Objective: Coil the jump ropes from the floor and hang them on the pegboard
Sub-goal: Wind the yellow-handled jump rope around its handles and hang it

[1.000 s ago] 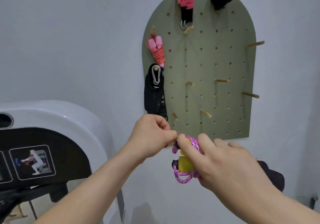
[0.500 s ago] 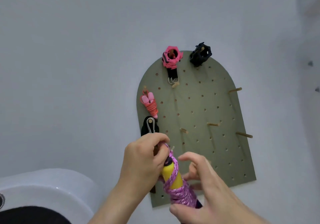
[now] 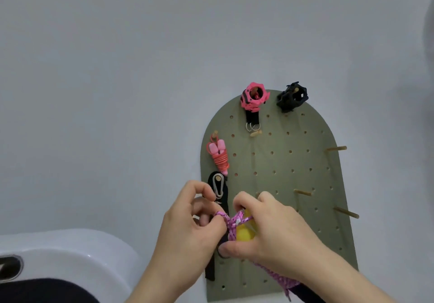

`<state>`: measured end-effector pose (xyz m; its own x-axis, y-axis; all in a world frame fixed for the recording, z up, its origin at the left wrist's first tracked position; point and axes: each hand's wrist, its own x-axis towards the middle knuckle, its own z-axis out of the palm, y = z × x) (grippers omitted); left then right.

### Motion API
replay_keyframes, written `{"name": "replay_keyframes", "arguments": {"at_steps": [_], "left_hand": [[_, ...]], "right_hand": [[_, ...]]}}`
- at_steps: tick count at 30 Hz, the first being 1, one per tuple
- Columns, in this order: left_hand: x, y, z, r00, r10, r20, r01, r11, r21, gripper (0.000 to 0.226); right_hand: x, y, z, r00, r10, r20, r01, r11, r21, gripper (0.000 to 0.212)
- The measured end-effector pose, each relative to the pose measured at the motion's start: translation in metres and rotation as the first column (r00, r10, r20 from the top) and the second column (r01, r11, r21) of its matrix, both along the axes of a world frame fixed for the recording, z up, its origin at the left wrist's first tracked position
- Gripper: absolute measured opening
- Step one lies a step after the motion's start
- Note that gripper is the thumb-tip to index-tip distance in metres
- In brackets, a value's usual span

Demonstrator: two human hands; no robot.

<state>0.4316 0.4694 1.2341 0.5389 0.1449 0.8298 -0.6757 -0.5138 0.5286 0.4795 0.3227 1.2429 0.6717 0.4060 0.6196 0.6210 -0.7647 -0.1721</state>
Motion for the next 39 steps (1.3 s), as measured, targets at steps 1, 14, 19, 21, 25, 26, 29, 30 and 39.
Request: {"name": "replay_keyframes", "arguments": {"at_steps": [1,14,19,21,25,26,29,30,39], "left_hand": [[0.0,0.003,-0.001,1.0,0.001,-0.021,0.0,1.0,0.024,0.036],[0.027,0.025,-0.019,0.904,-0.404,-0.139,0.322,0.859,-0.399,0.033],[0.033,0.011,-0.037,0.893,-0.401,-0.206,0.32,0.885,-0.337,0.03],[0.04,0.016,-0.039,0.91,-0.349,-0.223,0.296,0.924,-0.241,0.024],[0.064,0.026,-0.048,0.892,-0.303,-0.335,0.279,0.953,-0.12,0.025],[0.071,0.022,-0.052,0.881,-0.317,-0.352,0.287,0.948,-0.134,0.026],[0.087,0.007,-0.068,0.821,-0.433,-0.372,0.35,0.896,-0.272,0.025],[0.092,0.002,-0.073,0.789,-0.489,-0.372,0.379,0.864,-0.332,0.024],[0.125,-0.032,-0.073,0.636,-0.702,-0.319,0.584,0.709,-0.395,0.034]], "right_hand": [[-0.002,0.007,-0.001,0.997,-0.054,0.062,0.057,0.997,-0.056,0.062],[0.023,0.007,-0.078,0.146,0.966,-0.215,-0.188,0.24,0.952,0.105],[0.017,0.036,-0.103,-0.1,0.995,0.026,0.026,-0.023,0.999,0.091],[0.016,0.035,-0.098,0.222,0.971,-0.086,-0.16,0.123,0.979,0.068],[0.032,0.021,-0.097,0.772,0.58,-0.261,-0.296,0.691,0.66,0.056],[0.038,0.017,-0.099,0.825,0.51,-0.243,-0.269,0.734,0.624,0.057],[0.06,0.003,-0.109,0.889,0.407,-0.21,-0.199,0.757,0.622,0.062],[0.068,-0.004,-0.114,0.898,0.384,-0.213,-0.182,0.768,0.614,0.063],[0.1,-0.094,-0.112,0.441,0.868,-0.227,-0.443,0.431,0.786,0.065]]}}
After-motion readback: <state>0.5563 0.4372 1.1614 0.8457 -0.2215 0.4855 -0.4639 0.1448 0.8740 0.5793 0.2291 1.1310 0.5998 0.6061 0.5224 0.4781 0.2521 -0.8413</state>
